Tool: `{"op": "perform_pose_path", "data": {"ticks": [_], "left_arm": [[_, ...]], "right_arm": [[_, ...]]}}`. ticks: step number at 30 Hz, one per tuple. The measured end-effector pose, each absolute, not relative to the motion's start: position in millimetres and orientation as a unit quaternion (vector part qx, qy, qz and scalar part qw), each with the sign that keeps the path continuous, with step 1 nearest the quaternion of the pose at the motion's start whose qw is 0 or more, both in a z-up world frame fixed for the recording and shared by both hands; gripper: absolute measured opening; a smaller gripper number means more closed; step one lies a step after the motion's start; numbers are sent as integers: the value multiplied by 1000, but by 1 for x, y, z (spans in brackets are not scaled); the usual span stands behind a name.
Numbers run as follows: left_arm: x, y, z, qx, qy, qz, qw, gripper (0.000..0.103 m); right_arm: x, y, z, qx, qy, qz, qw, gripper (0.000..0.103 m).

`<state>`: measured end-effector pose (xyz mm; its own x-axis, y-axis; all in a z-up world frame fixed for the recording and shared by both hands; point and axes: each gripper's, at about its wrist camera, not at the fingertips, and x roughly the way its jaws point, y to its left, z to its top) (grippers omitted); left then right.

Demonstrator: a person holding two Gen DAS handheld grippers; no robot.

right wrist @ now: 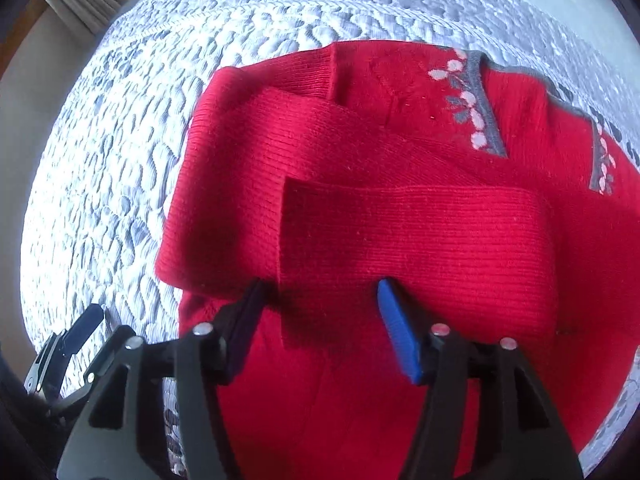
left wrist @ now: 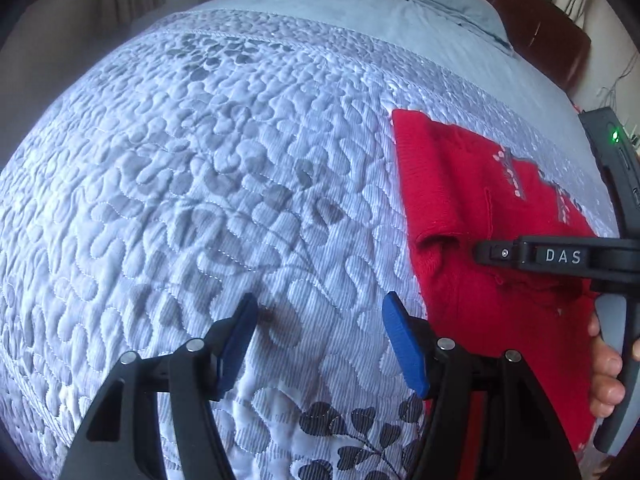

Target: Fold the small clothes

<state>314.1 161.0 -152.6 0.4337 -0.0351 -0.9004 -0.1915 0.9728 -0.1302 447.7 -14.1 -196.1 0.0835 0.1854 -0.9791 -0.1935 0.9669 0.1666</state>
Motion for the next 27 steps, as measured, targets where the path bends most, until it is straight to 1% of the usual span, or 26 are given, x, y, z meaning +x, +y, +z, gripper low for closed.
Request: {"op": "perform_pose_path", "data": {"ticks": [1,3,4,5,6,8,13,18,21,24,25,26,27], "left_arm": [[315,161,-153,-106,531,46,840,65],[316,161,-153,-110,530,46,839,66],[316,162,-154,-110,530,46,840,66],[315,162,-154,-108,530,46,840,66],[314,162,-154,-105,530,47,840,66],[315,162,-155,-103,528,48,841,67],[314,160,-156,-97,527,49,843,68],[313,153,-158,-82,526,49,845,70],[313,148,-159,-73,524,47,847,70],[313,143,-160,-66,523,44,849,71],[312,140,-161,-65,522,40,849,71],[312,138,-162,-62,522,40,850,71],[311,135,-162,-56,521,40,851,72]], "right_arm": [[448,-10,-196,-9,663,128,738,67],[450,2,-199,-30,663,119,739,62],[451,4,-199,-33,663,116,739,57],[452,5,-199,-34,662,113,740,47],[454,6,-199,-30,661,113,741,41],[456,0,-192,-11,661,124,740,9],[453,-49,-161,58,642,151,749,8],[437,-138,-129,141,608,140,769,8],[421,-197,-121,151,595,103,783,8],[408,-252,-133,153,601,57,782,16],[404,-266,-138,153,608,46,778,28],[402,-276,-146,154,611,33,776,33],[396,-289,-152,155,615,23,773,34]]}}
